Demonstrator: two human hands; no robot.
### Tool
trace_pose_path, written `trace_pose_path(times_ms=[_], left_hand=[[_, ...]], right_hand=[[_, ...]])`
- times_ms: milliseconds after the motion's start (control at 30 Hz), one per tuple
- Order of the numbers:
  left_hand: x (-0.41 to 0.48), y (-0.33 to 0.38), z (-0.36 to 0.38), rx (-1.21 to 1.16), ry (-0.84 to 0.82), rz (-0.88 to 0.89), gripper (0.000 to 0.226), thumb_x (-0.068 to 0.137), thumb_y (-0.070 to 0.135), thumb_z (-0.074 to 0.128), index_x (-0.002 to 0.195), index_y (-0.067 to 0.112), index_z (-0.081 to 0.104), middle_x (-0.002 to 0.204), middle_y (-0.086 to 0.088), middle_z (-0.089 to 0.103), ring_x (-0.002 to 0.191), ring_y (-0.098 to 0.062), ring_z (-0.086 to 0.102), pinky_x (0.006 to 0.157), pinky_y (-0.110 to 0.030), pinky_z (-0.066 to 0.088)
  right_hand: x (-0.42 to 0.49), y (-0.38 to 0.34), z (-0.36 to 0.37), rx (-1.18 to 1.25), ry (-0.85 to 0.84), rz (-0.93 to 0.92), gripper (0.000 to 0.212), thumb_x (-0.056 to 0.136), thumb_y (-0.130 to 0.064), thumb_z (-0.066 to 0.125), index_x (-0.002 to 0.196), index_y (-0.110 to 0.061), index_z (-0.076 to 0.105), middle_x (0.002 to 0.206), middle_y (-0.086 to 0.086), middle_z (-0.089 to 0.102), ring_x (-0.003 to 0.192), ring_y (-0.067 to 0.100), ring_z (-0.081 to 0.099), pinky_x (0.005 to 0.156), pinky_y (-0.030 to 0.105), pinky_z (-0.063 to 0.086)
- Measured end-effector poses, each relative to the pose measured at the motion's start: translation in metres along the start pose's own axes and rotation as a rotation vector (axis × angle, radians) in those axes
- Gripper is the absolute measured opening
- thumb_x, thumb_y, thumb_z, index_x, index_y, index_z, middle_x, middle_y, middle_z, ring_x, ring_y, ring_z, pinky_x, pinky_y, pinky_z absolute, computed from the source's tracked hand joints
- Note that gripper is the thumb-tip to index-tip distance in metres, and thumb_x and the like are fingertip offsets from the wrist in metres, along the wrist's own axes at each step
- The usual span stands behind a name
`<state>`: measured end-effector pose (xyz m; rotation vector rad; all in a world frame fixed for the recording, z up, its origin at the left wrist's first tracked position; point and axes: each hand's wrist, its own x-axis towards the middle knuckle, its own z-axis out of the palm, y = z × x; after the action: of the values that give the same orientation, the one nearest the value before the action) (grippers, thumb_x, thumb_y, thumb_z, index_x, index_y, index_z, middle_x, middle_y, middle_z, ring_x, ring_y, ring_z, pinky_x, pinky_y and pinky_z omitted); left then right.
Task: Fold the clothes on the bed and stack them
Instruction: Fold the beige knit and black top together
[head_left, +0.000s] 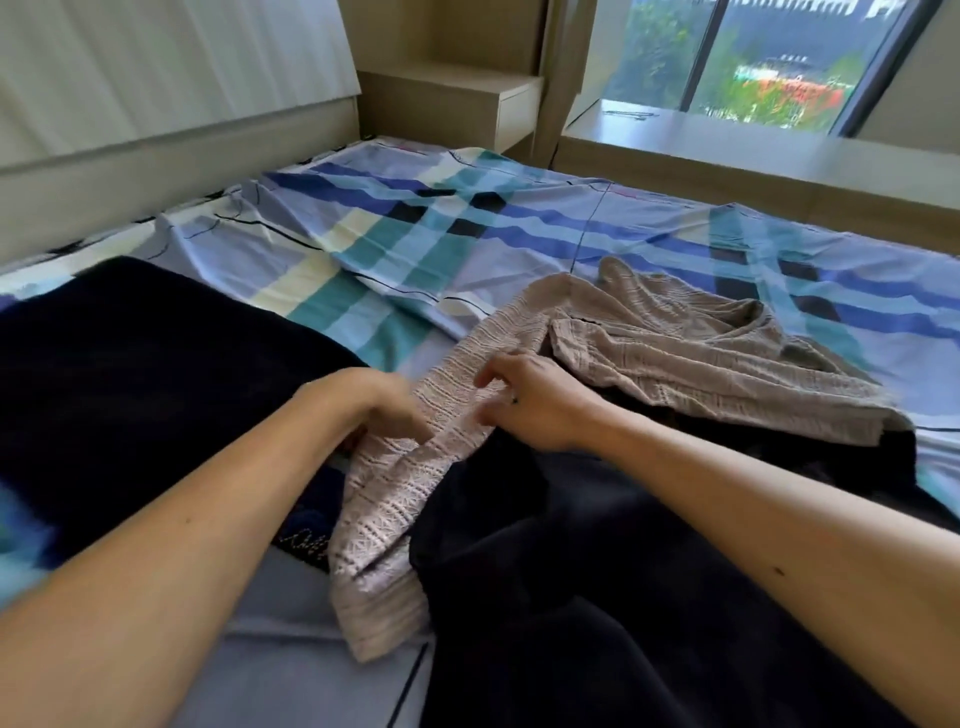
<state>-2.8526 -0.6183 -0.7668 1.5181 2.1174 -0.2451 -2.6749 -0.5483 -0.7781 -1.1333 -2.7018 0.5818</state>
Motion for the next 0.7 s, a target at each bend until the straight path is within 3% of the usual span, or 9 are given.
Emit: trace_pose_path(times_ms=[133,233,300,367,467,533,567,633,700], left_hand=[[-0.012,-0.011,-0.005,-0.252,-0.156,0.049,0.030,0.089,0.034,0.072,0.075,0.010,0.060,0.064,-0.004,0.053,0.054,-0.019,0.052,0.054,-0.030,0.052],[-0.012,-0.010,-0.008,-0.698,0.148,0.060,0.036,0.089,0.027,0.070,0.057,0.013,0.068,0.058,-0.004,0.055,0.050,-0.019,0.049,0.049,-0.027,0.039],[-0.015,-0.001,-0.018,-1.147,0.106,0.120,0.032,0.096,0.026,0.061,0.069,0.011,0.070,0.064,-0.007,0.060,0.053,-0.019,0.055,0.053,-0.030,0.044],[-0.025,0.010,-0.030,-1.560,-0.070,0.261,0.029,0.101,0.024,0.052,0.081,0.007,0.064,0.066,-0.008,0.063,0.053,-0.017,0.058,0.055,-0.029,0.051],[-0.045,0.023,-0.042,-1.892,-0.253,0.510,0.023,0.097,0.012,0.042,0.104,0.000,0.061,0.088,-0.015,0.071,0.067,-0.019,0.069,0.061,-0.024,0.060],[-0.052,0.031,-0.041,-1.871,-0.328,0.648,0.038,0.089,0.005,0.039,0.122,-0.003,0.055,0.114,-0.026,0.068,0.094,-0.033,0.072,0.084,-0.034,0.061],[-0.052,0.036,-0.040,-1.797,-0.263,0.666,0.041,0.088,-0.001,0.036,0.124,-0.004,0.055,0.119,-0.028,0.066,0.104,-0.037,0.069,0.092,-0.040,0.058],[-0.050,0.046,-0.036,-1.515,0.094,0.636,0.041,0.085,-0.013,0.032,0.112,0.002,0.059,0.119,-0.023,0.066,0.105,-0.032,0.067,0.088,-0.042,0.060],[-0.046,0.048,-0.033,-1.016,0.610,0.599,0.045,0.084,-0.016,0.038,0.108,0.015,0.060,0.117,-0.006,0.064,0.099,-0.008,0.061,0.083,-0.035,0.058]], right_hand=[[-0.014,-0.019,0.005,0.136,0.111,-0.060,0.020,0.080,-0.024,0.074,0.099,-0.020,0.068,0.099,0.000,0.064,0.096,0.019,0.061,0.090,0.034,0.048],[-0.030,-0.040,-0.006,0.405,0.138,-0.123,0.011,0.083,-0.020,0.075,0.084,-0.013,0.067,0.078,0.000,0.064,0.071,0.010,0.056,0.076,0.037,0.050],[-0.043,-0.053,-0.014,0.588,0.074,-0.149,0.018,0.086,-0.025,0.076,0.086,-0.012,0.064,0.075,-0.001,0.060,0.066,0.007,0.052,0.068,0.030,0.047],[-0.052,-0.061,-0.015,0.725,-0.004,-0.106,0.034,0.082,-0.033,0.080,0.106,-0.018,0.061,0.090,-0.009,0.064,0.076,0.000,0.059,0.075,0.019,0.050],[-0.052,-0.056,-0.012,1.087,0.120,0.040,0.065,0.074,-0.025,0.087,0.127,-0.025,0.051,0.116,-0.003,0.072,0.105,0.011,0.070,0.094,0.037,0.056],[-0.048,-0.046,-0.018,1.268,0.214,0.115,0.061,0.076,-0.007,0.082,0.128,-0.018,0.052,0.116,0.009,0.072,0.106,0.023,0.071,0.092,0.044,0.057],[-0.045,-0.039,-0.023,1.295,0.234,0.139,0.056,0.077,0.002,0.076,0.127,-0.012,0.055,0.115,0.014,0.072,0.103,0.028,0.071,0.091,0.045,0.057],[-0.044,-0.028,-0.036,1.321,0.203,0.191,0.045,0.077,0.017,0.057,0.117,-0.002,0.061,0.105,0.023,0.069,0.094,0.032,0.069,0.087,0.045,0.056],[-0.044,-0.017,-0.048,1.348,0.103,0.254,0.041,0.072,0.019,0.048,0.107,0.004,0.062,0.095,0.023,0.063,0.082,0.030,0.066,0.074,0.040,0.058]])
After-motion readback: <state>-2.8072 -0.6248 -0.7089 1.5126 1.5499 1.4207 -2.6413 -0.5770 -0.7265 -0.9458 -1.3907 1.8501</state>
